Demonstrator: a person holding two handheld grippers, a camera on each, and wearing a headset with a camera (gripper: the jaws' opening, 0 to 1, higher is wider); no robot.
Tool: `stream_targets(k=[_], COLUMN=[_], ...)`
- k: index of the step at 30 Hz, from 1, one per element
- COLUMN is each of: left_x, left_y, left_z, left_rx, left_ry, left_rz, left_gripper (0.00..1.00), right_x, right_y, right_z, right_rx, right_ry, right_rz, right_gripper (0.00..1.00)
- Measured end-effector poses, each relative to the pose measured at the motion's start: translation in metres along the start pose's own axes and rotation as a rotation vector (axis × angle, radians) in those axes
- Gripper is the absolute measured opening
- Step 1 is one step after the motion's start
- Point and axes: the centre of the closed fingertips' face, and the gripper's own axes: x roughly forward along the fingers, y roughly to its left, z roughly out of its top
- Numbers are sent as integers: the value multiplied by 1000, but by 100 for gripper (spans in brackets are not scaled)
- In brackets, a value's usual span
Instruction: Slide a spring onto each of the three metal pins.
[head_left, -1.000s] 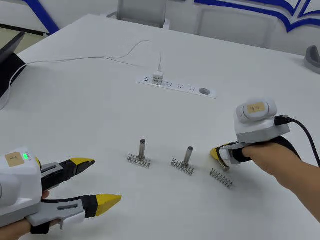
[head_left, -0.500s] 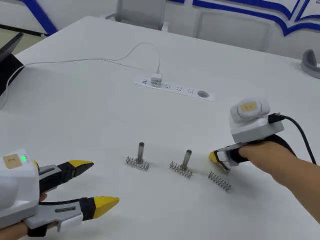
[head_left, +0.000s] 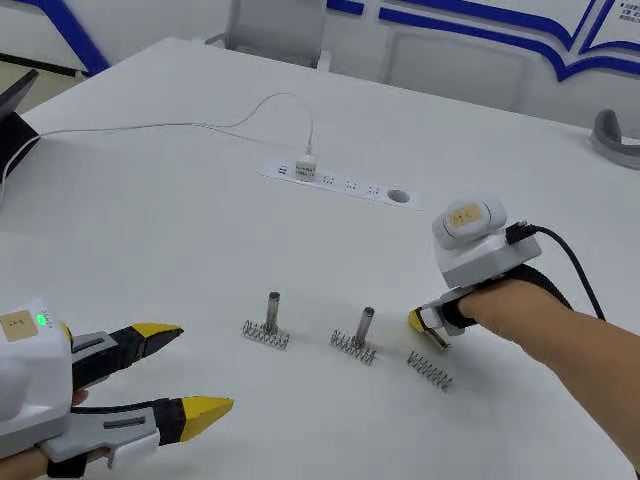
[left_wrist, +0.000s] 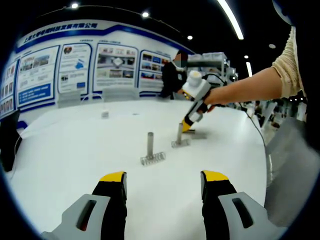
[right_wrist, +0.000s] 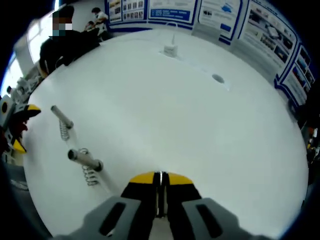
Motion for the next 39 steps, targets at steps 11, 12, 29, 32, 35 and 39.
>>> stream_targets(k=[11, 12, 29, 32, 35, 39], left_x=[-5, -4, -4, -5, -6, -7], left_y=[4, 3, -7, -7, -7, -9], left_z=[14, 15, 28, 29, 30, 31], left_rx=[26, 28, 67, 70, 72, 76], left_ry=[-17, -19, -27, -28, -28, -28], left_rz=[10, 9, -15, -14, -14, -16], left_gripper=[60, 60, 60, 60, 60, 60], right_x=[-25, -30, -57, -57, -58, -59], right_y=[1, 3, 16, 18, 20, 21], right_z=[8, 8, 2, 1, 0, 0], right_rx=[37, 37, 42, 45, 48, 46], right_ry=[-111, -120, -208, -214, -218, -223], right_rz=[-3, 0, 2, 5, 9, 10], right_gripper=[9, 9, 9, 9, 9, 9])
